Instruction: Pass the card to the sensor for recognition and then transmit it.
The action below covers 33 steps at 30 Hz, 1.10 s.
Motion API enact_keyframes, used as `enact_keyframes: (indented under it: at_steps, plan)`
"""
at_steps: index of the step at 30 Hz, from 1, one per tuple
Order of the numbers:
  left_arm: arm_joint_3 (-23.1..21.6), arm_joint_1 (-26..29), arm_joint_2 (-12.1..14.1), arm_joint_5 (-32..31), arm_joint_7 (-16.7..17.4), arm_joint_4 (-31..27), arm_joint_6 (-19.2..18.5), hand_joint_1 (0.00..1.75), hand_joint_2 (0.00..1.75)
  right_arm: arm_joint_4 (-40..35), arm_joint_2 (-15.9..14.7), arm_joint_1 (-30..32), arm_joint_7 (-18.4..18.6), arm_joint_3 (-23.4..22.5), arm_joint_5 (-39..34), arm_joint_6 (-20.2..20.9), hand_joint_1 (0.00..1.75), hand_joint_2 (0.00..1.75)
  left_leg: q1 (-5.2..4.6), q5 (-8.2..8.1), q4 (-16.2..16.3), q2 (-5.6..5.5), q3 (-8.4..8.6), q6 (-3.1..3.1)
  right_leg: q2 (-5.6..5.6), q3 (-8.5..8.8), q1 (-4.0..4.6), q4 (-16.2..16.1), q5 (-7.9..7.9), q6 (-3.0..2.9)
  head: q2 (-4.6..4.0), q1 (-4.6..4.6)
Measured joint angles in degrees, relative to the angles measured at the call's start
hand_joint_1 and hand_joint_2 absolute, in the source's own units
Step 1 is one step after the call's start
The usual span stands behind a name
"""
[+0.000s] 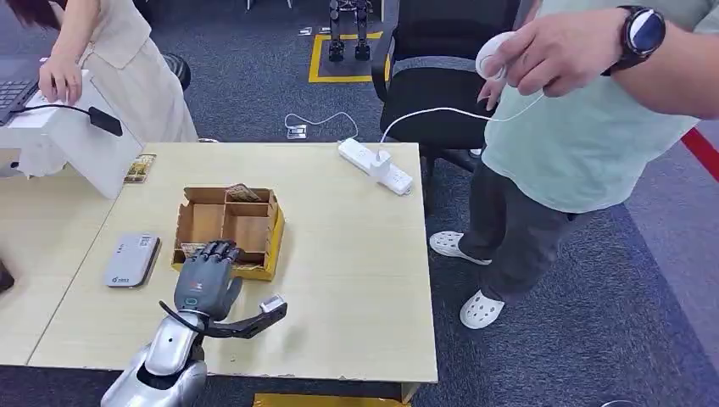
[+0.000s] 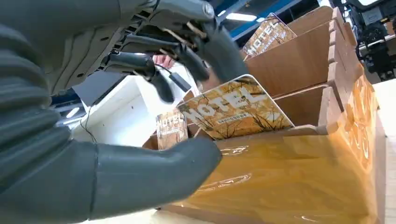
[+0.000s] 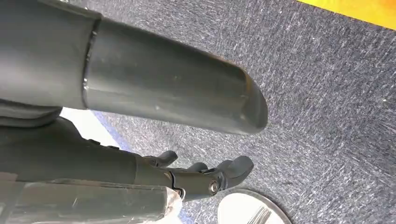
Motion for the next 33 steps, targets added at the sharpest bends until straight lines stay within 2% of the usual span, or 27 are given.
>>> enact_keyframes:
  at_steps: [30, 31, 33]
  plan:
    - [0.11, -0.59, 0.0, 1.58, -1.1, 0.66, 0.22, 1.75, 1.75, 0.0, 0.0, -0.11, -0.22, 0.11, -0.52, -0.33, 0.0, 0.0, 0.0, 0.0, 0.0, 0.0, 0.01, 0.0, -0.01, 0.02, 0.0, 0.0, 0.0, 0.0, 0.0, 0.0]
    - [3.44, -3.89, 2.23, 3.41, -1.25, 0.5, 4.13, 1.75, 1.75, 0.0, 0.0, -0.12, -0.7, 0.28, -0.17, -0.42, 0.0, 0.0, 0.03, 0.04, 0.0, -0.01, 0.02, 0.0, -0.01, 0.0, 0.02, 0.05, 0.01, -0.01, 0.0, 0.0]
    - [6.15, -7.42, 4.38, 4.09, -1.47, 0.09, 4.35, 1.75, 1.75, 0.0, -0.02, -0.16, -0.96, 0.42, -0.15, -0.55, 0.0, 0.0, 0.04, 0.08, 0.0, -0.02, 0.02, -0.05, -0.02, 0.01, 0.04, 0.08, 0.02, -0.03, 0.0, -0.02]
